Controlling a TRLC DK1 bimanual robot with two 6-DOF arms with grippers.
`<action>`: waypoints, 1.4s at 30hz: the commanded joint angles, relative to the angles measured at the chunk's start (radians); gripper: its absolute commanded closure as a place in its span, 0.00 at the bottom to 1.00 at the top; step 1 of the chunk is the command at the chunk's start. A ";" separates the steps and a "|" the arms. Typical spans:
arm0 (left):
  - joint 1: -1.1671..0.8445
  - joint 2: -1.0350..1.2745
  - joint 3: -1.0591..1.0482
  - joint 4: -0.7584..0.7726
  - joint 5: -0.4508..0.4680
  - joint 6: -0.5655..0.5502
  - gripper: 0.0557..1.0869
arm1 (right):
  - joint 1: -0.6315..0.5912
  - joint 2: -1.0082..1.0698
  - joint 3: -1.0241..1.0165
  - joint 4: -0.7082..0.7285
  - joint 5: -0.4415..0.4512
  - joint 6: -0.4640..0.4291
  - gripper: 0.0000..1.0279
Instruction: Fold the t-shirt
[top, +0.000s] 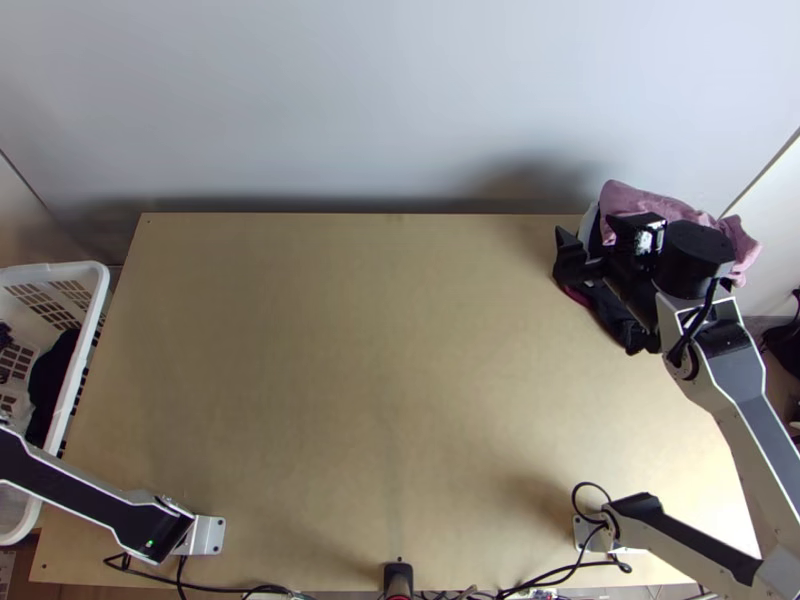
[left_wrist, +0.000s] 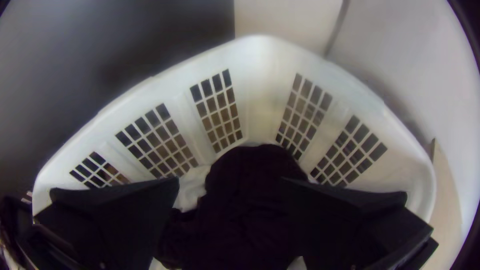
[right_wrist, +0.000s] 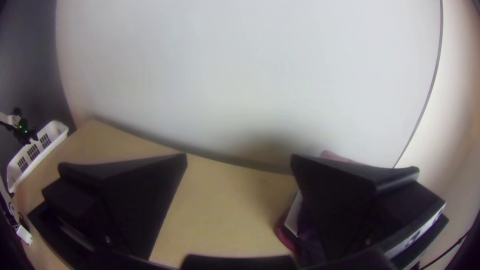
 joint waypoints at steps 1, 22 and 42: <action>0.043 0.235 0.102 -0.005 -0.001 -0.001 0.06 | 0.031 -0.041 0.005 -0.038 0.023 -0.014 0.06; -0.020 0.611 0.355 -0.054 0.002 0.044 0.06 | 0.127 -0.034 0.008 -0.077 0.166 -0.010 0.06; -0.078 0.679 0.404 -0.145 0.105 -0.054 0.49 | 0.127 -0.034 0.006 -0.094 0.195 -0.030 0.06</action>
